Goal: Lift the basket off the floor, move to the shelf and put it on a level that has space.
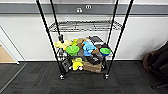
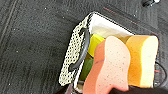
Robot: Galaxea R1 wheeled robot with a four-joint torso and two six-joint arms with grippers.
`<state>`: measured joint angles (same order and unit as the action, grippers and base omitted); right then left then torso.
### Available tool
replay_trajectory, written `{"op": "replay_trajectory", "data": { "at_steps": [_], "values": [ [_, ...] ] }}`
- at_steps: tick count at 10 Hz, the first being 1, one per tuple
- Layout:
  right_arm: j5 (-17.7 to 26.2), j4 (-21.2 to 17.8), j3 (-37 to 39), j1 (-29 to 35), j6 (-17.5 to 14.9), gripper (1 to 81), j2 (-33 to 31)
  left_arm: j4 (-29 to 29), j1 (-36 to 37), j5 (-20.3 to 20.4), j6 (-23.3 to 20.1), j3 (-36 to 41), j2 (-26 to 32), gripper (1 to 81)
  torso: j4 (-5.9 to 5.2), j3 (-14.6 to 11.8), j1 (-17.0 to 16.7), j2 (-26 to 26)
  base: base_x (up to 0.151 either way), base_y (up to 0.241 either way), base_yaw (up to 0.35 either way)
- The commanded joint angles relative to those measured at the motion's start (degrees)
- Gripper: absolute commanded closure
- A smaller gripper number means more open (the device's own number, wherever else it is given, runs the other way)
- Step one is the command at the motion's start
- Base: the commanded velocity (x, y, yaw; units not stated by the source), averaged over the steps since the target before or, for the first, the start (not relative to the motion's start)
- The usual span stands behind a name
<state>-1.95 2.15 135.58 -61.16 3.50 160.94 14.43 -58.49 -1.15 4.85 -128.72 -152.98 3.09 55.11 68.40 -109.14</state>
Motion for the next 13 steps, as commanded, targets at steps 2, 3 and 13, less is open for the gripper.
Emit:
{"op": "replay_trajectory", "data": {
  "at_steps": [2, 3, 13],
  "values": [
    [3.0, -0.7, -1.1, 6.4, 0.5, 1.0, -0.2, 0.7, 7.0, -4.3, 0.3, -0.7, 1.8, 1.0, 0.0, 0.0, 4.8, -7.4, 0.0, 0.0, 0.0],
    [3.0, -0.7, -1.1, 6.6, 0.5, 1.0, -0.2, 0.7, 7.7, -5.3, 0.3, -0.7, 1.9, 1.0, 0.0, 0.0, 5.9, -9.3, 0.0, 0.0, 0.0],
    [3.8, -0.7, -0.9, 10.6, 3.1, 1.0, 2.4, 0.4, 11.9, -7.9, 0.2, -0.7, -1.2, 1.0, 0.0, 7.1, 13.6, -21.7, 0.0, 0.0, 0.0]
  ]
}}
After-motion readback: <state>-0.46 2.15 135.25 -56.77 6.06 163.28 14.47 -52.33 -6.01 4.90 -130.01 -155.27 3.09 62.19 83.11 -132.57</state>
